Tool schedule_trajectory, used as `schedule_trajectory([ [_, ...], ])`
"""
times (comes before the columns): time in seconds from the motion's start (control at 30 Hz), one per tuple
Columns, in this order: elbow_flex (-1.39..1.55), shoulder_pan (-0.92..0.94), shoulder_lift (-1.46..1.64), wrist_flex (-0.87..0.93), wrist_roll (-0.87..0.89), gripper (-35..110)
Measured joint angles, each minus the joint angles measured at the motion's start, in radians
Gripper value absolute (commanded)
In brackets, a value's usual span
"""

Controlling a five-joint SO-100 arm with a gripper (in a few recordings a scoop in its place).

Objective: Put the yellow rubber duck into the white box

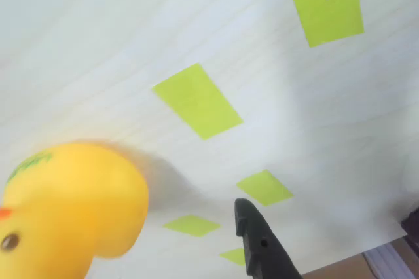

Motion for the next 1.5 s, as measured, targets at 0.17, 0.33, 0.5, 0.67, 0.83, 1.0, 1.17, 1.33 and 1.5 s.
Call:
schedule_trajectory([
  [0.17,-0.014,-0.009,-0.046,-0.002,0.0,62],
  [0.33,-0.115,-0.018,-0.144,-0.002,0.025,62],
  [0.5,-0.229,-0.028,-0.206,0.011,0.049,61],
  [0.67,-0.293,-0.031,-0.232,0.011,0.061,34],
  [0.83,-0.333,-0.031,-0.259,0.011,0.086,0],
  [1.0,-0.371,-0.034,-0.278,0.011,0.104,0],
  [1.17,-0.374,-0.035,-0.278,0.011,0.104,0],
  [1.33,-0.394,-0.034,-0.279,0.011,0.152,0],
  [1.5,-0.403,0.017,-0.222,0.011,0.233,0],
])
